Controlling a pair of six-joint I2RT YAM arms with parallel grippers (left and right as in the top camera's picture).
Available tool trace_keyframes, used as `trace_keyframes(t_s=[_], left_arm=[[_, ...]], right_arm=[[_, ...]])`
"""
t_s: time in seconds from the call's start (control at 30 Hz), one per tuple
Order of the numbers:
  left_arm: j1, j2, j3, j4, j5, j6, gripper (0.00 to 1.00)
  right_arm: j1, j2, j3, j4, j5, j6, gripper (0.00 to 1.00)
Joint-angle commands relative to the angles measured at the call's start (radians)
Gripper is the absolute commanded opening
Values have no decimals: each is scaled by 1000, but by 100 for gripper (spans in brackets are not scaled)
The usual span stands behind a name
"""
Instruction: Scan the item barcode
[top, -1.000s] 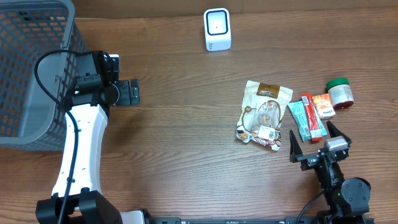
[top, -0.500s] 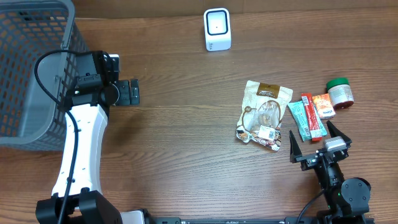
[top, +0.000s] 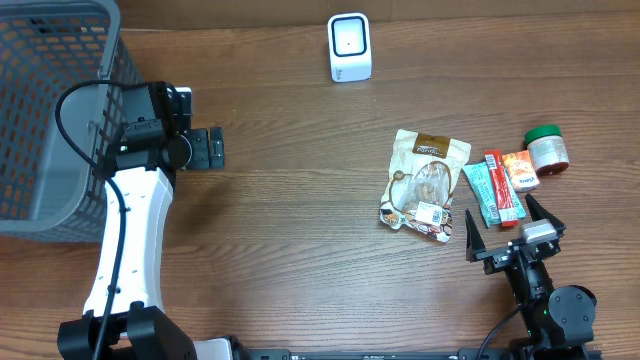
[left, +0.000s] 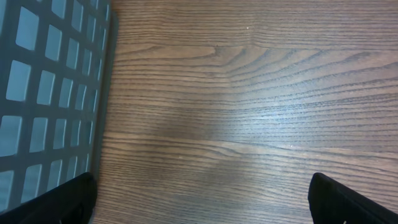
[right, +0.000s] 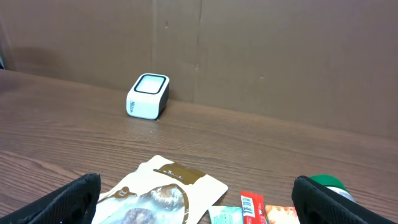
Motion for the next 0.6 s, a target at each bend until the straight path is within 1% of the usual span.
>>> trace_keyframes(t_s=[0.0,0.33,0.43,0.57], left_arm=[[4,9,-8,3,9,22,100],[4,-27,-8,3,9,22,100],[4,-88,-8,3,9,22,100],[4,-225,-8,3,9,22,100]], right_arm=[[-3,-8,-10,3,-2,-6,100],[-3,-8,-10,3,-2,-6,100],[-3,-8,-10,3,-2,-5,100],[-3,-8,-10,3,-2,-5,100]])
